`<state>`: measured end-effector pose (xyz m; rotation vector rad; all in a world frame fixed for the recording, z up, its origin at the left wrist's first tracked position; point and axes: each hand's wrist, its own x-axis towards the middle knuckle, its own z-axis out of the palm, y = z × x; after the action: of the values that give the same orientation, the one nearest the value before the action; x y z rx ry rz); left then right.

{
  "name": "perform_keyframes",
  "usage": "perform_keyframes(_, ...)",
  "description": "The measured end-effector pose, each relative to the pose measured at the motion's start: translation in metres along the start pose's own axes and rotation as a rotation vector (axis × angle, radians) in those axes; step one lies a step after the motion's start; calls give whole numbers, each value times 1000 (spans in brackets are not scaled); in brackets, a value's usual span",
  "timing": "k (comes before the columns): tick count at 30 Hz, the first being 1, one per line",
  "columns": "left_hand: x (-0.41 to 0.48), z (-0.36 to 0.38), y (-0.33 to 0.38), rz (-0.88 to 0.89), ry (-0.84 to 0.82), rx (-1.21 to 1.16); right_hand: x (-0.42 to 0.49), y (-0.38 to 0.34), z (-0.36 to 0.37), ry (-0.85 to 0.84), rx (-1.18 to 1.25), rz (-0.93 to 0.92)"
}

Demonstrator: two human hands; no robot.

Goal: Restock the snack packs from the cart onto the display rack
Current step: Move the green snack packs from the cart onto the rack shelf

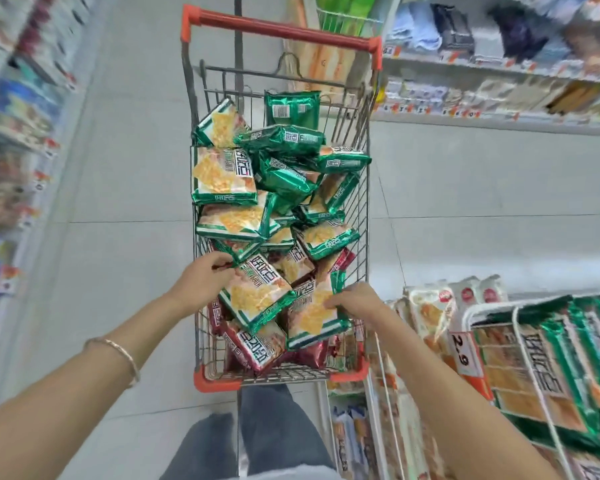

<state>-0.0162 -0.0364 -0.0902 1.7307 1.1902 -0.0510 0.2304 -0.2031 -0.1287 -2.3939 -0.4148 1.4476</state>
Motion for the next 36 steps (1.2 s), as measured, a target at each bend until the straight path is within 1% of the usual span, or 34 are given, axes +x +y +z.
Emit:
perform_keyframes(2,9,3,3,-54,-42,-75,-12,-12,-28,74,-58,-130)
perform_keyframes(3,11,3,9,-98,-87,-151,-20,-18,-40,80,-34,-168)
perform_keyframes(4,13,5,14,-157,-151,-257,-27,-23,-50,38,41,-192)
perform_keyframes(6,15,7,28,-276,-352,-519,-37,-32,-59,-112,294,-237)
perform_keyframes(8,14,12,42,-318,-513,-732,-41,-42,-51,-267,451,-242)
perform_keyframes(9,13,14,47,-316,-512,-784,-40,-45,-43,-314,481,-229)
perform_keyframes(10,11,15,51,-312,-461,-799,-34,-46,-33,-338,508,-214)
perform_keyframes(11,11,16,51,-306,-362,-785,-27,-46,-23,-335,545,-195)
perform_keyframes(12,11,15,46,-309,-264,-777,-15,-46,-15,-280,598,-152)
perform_keyframes(13,12,12,40,-308,-208,-790,-6,-48,-10,-185,666,-92)
perform_keyframes(15,11,1,25,-300,-172,-828,20,-51,-4,49,785,21)
perform_keyframes(17,9,-9,11,-298,-178,-798,44,-61,0,126,816,83)
perform_keyframes(20,5,-15,-1,-293,-141,-788,86,-79,8,180,738,119)
perform_keyframes(21,4,-15,-4,-291,-126,-801,99,-82,8,225,707,120)
perform_keyframes(24,4,-15,-8,-284,-80,-806,116,-83,6,348,515,46)
perform_keyframes(27,6,-12,-8,-301,-63,-808,118,-70,1,327,384,-4)
perform_keyframes(29,8,-10,-8,-305,-63,-800,114,-65,-3,393,392,-15)
perform_keyframes(31,9,-8,-6,-301,-35,-771,88,-69,-11,459,395,-112)
perform_keyframes(32,8,-7,-5,-302,-15,-757,69,-72,-16,461,386,-178)
perform_keyframes(34,5,-5,-3,-298,13,-744,28,-75,-31,412,430,-310)
perform_keyframes(36,-1,-3,2,-287,18,-737,-11,-74,-47,262,602,-423)
